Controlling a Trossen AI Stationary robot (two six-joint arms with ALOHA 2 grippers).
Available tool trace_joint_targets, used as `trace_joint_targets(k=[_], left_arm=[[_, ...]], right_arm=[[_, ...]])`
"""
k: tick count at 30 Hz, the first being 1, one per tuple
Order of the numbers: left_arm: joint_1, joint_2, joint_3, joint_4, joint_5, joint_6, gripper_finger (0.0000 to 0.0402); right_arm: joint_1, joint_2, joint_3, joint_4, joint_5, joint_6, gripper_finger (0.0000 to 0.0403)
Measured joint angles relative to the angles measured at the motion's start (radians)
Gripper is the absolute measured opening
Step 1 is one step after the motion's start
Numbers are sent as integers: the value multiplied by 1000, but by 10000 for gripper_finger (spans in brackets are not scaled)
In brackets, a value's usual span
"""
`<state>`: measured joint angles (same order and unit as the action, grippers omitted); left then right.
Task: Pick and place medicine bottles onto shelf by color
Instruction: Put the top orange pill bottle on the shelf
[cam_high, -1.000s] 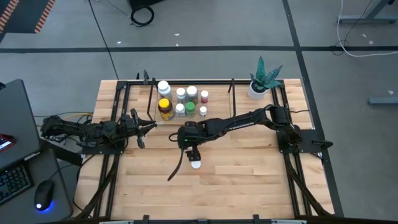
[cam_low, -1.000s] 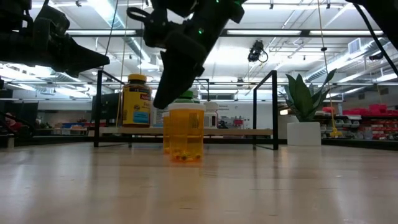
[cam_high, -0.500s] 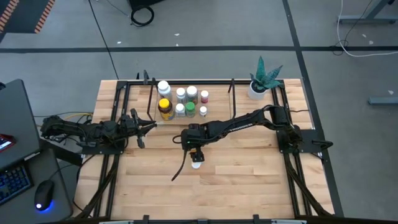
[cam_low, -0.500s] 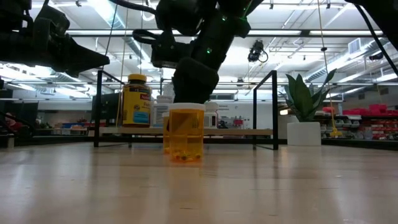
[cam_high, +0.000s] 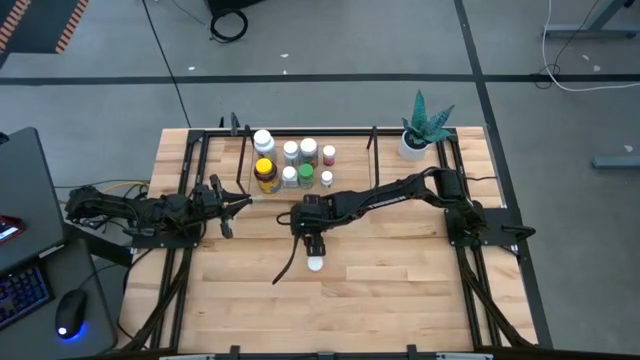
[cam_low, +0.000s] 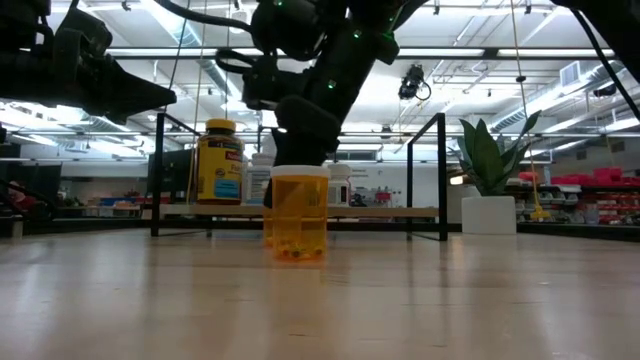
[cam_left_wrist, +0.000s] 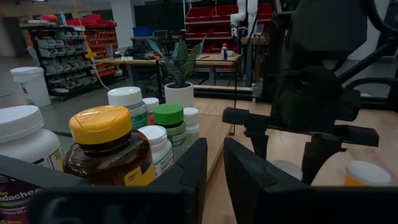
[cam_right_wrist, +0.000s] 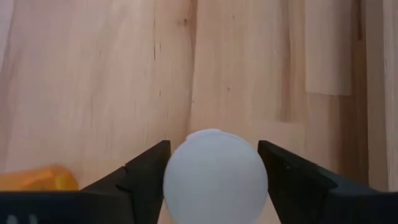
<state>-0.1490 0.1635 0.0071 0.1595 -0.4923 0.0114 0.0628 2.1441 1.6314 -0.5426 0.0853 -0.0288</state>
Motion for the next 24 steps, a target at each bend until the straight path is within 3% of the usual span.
trace_joint_targets(k=[17,24], left_arm=[[0,0,0,0,0,0,63],[0,0,0,-2,0,0,57]], right_arm=[[-25,-21,4,-63,0,0,233],[-25,-100,6,-145,0,10,233]])
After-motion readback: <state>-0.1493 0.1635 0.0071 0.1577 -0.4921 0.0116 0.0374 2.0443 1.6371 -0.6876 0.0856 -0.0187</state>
